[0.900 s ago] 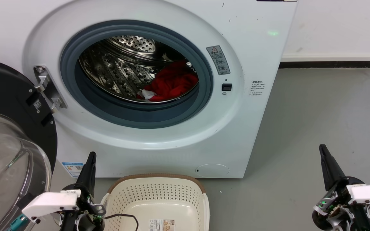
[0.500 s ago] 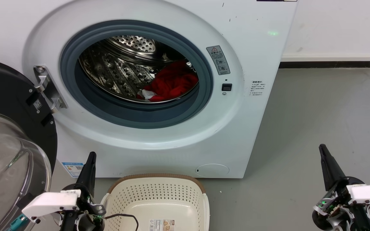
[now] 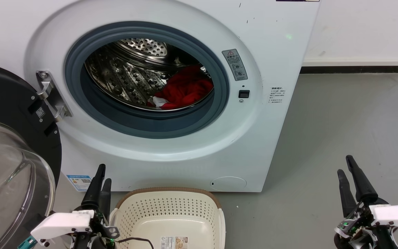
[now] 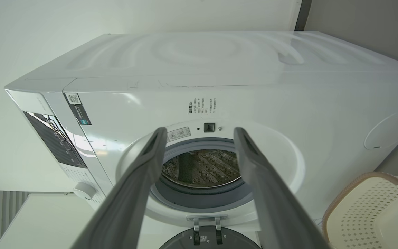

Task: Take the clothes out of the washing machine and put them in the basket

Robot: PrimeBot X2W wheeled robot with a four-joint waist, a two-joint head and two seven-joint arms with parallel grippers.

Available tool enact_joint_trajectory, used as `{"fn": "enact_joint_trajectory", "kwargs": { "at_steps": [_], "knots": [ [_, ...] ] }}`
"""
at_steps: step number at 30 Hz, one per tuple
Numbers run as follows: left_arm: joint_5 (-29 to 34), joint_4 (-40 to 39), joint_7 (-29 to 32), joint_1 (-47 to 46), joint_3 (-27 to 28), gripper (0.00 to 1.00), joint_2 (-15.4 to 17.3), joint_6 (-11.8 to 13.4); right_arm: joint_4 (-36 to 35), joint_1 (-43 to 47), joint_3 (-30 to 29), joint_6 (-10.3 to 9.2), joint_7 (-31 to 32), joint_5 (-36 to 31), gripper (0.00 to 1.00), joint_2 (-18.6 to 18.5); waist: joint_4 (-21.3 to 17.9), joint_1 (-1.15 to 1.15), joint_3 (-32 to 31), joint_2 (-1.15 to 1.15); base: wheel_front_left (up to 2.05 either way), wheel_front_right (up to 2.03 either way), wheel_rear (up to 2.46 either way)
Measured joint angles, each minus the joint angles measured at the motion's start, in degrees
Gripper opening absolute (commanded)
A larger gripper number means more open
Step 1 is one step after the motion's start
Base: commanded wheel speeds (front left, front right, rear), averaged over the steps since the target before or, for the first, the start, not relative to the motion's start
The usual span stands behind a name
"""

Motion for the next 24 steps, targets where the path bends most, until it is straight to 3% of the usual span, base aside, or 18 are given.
{"fn": "enact_joint_trajectory", "kwargs": {
  "at_steps": [9,24],
  "knots": [
    [3.91,-1.76,-2.46,-0.20,-1.48,1.00,-0.01,0.00,-1.98,0.90,0.60,0.01,-2.50,-4.55,1.00,0.03,-0.08,0.00,0.03,0.00,0.00,0.00,0.00],
    [20.80,-5.87,-5.98,-1.28,-3.86,1.00,0.02,0.00,-7.12,1.59,0.96,0.01,-6.05,-27.74,1.00,0.05,-0.14,0.00,0.03,0.00,0.00,0.00,0.00]
  ]
}}
